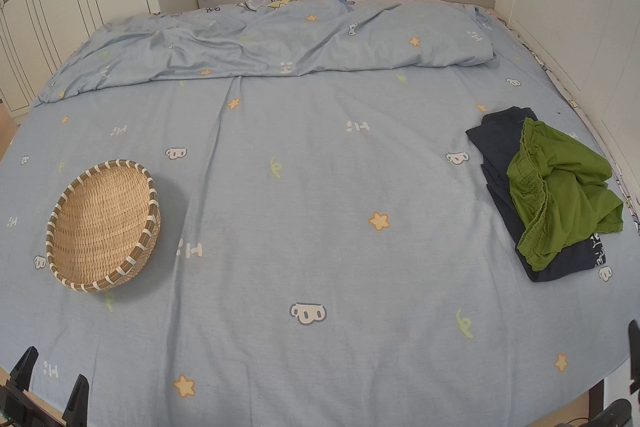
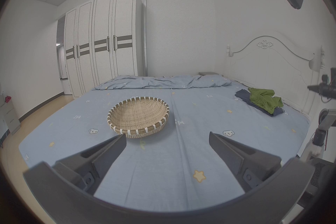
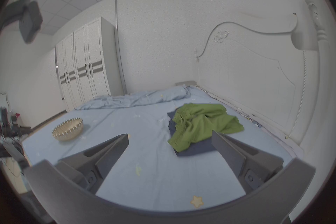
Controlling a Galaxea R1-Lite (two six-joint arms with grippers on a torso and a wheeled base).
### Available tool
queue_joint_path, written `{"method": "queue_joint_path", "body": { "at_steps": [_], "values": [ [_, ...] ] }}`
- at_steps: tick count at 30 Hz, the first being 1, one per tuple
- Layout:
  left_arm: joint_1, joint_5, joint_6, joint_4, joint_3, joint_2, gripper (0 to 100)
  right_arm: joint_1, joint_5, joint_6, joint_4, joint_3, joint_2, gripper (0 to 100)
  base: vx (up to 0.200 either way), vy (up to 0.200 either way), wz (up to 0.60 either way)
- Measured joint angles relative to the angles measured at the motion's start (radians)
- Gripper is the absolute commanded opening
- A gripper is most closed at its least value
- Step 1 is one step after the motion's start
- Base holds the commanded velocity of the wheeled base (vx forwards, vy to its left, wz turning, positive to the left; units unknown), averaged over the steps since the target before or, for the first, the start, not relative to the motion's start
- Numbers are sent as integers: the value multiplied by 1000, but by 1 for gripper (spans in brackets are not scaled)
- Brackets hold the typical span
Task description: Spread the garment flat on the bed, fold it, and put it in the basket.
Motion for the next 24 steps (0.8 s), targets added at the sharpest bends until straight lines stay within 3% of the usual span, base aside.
{"method": "queue_joint_path", "body": {
  "at_steps": [12, 24],
  "values": [
    [0, 0, 0, 0, 0, 0, 100, 12, 1, -17, -82, -143, 419, 100, 0, 0, 0],
    [0, 0, 0, 0, 0, 0, 100, -27, 1, -24, -159, -506, 1024, 100, 0, 0, 0]
  ]
}}
